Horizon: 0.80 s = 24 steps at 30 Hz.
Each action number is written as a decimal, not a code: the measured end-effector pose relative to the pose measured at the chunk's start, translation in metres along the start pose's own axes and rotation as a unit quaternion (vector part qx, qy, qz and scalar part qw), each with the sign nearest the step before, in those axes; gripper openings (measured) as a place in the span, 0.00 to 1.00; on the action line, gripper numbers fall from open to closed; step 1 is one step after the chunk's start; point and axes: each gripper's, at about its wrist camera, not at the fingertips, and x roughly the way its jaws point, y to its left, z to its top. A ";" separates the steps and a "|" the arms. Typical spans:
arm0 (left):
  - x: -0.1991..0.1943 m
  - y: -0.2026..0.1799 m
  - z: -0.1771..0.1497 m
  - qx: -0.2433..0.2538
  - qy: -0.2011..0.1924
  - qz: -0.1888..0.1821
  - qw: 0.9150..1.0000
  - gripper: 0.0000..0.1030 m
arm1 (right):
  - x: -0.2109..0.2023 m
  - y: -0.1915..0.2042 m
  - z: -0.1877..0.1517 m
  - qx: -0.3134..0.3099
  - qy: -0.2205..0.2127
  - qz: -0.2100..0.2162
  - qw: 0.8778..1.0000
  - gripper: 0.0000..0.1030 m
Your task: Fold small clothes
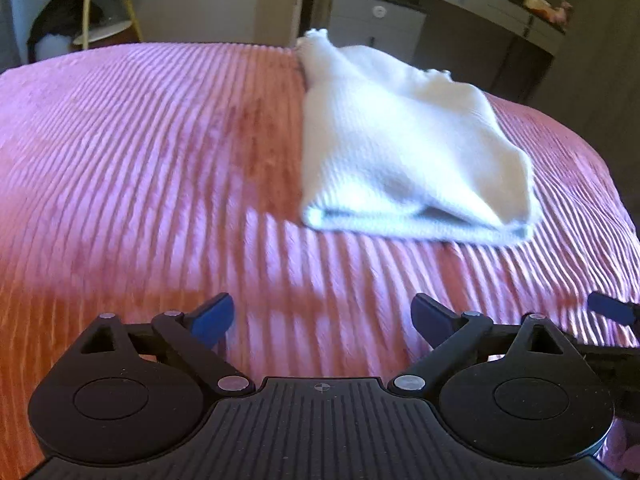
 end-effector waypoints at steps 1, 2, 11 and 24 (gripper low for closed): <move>-0.005 -0.003 -0.003 0.003 -0.004 0.002 1.000 0.98 | -0.004 0.002 -0.003 -0.003 0.004 0.000 1.000 0.94; -0.009 -0.005 -0.005 0.005 -0.008 0.004 1.000 0.98 | -0.007 0.003 -0.005 -0.005 0.007 -0.001 1.000 0.96; -0.041 -0.022 -0.026 0.035 -0.042 0.029 0.998 1.00 | -0.029 0.006 -0.010 0.024 0.032 0.013 0.999 0.96; -0.048 -0.006 -0.030 0.020 -0.084 0.051 0.995 1.00 | -0.047 0.026 -0.011 -0.017 0.007 -0.037 0.999 0.96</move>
